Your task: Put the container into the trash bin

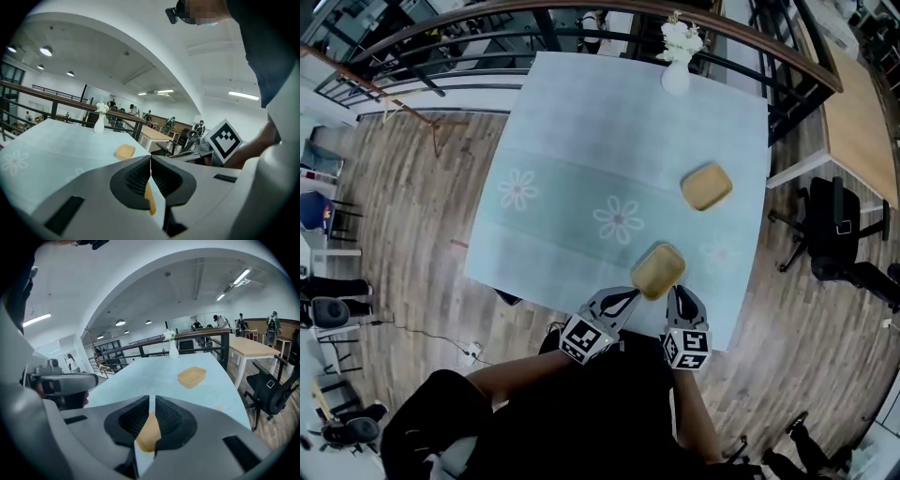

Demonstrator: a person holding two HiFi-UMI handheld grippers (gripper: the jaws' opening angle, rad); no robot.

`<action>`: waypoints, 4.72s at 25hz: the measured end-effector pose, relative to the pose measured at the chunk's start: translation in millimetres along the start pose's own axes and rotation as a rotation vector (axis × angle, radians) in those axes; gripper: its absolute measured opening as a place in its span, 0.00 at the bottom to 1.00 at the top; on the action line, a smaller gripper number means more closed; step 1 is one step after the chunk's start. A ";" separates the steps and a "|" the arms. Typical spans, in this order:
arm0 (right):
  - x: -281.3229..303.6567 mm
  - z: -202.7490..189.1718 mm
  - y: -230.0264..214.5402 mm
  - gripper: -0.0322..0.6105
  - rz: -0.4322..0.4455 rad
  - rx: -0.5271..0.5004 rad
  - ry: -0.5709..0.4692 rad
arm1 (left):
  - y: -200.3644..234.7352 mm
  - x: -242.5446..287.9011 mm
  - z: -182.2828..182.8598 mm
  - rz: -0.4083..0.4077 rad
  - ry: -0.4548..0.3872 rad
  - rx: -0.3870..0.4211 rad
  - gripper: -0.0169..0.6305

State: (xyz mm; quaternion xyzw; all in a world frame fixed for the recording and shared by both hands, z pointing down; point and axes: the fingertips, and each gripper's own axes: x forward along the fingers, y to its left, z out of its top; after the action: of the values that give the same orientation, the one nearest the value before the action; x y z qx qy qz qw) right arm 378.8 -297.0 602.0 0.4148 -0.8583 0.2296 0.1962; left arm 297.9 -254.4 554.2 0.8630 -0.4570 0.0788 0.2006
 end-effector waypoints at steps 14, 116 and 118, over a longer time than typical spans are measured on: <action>89.6 -37.9 -55.5 0.20 0.122 -0.224 0.205 | 13.6 22.6 -30.4 0.156 0.054 -0.084 0.05; 209.3 -155.9 592.6 0.12 0.465 -0.127 0.463 | 321.0 -607.2 -147.3 0.925 -0.191 -0.310 0.05; 211.0 -158.8 596.3 0.12 0.432 -0.099 0.463 | 332.5 -609.9 -146.8 0.890 -0.182 -0.295 0.05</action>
State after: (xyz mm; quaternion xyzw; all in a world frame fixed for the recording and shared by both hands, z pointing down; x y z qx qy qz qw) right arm -198.4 -11.6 705.1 0.1495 -0.8691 0.3123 0.3531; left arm -315.5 101.9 583.7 0.5492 -0.8041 0.0157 0.2269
